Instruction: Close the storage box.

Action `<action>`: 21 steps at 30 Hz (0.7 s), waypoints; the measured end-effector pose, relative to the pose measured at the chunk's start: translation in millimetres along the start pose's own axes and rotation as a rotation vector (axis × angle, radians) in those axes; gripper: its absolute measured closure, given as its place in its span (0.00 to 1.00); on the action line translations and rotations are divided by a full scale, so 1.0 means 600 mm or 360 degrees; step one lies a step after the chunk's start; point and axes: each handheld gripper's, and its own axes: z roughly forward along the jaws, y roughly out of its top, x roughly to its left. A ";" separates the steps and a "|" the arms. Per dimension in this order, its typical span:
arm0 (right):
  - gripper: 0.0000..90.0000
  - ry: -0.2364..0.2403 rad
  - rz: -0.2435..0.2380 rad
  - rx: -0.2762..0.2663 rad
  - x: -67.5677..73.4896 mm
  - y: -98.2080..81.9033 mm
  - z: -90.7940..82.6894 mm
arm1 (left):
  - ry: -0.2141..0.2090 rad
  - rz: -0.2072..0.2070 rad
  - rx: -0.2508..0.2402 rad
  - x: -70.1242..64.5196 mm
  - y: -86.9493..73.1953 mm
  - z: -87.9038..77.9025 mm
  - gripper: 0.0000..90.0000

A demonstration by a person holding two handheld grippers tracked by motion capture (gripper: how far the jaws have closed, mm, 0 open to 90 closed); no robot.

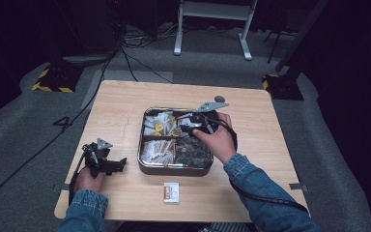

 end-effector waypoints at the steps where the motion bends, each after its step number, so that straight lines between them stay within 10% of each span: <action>1: 0.49 -0.0001 0.0001 -0.0004 -0.002 0.001 -0.006 | 0.0000 0.0000 0.0000 0.000 0.000 0.000 0.00; 21: 0.49 -0.0076 0.0076 -0.0043 -0.061 -0.037 -0.106 | -0.0004 -0.0007 0.0001 0.000 -0.002 -0.001 0.00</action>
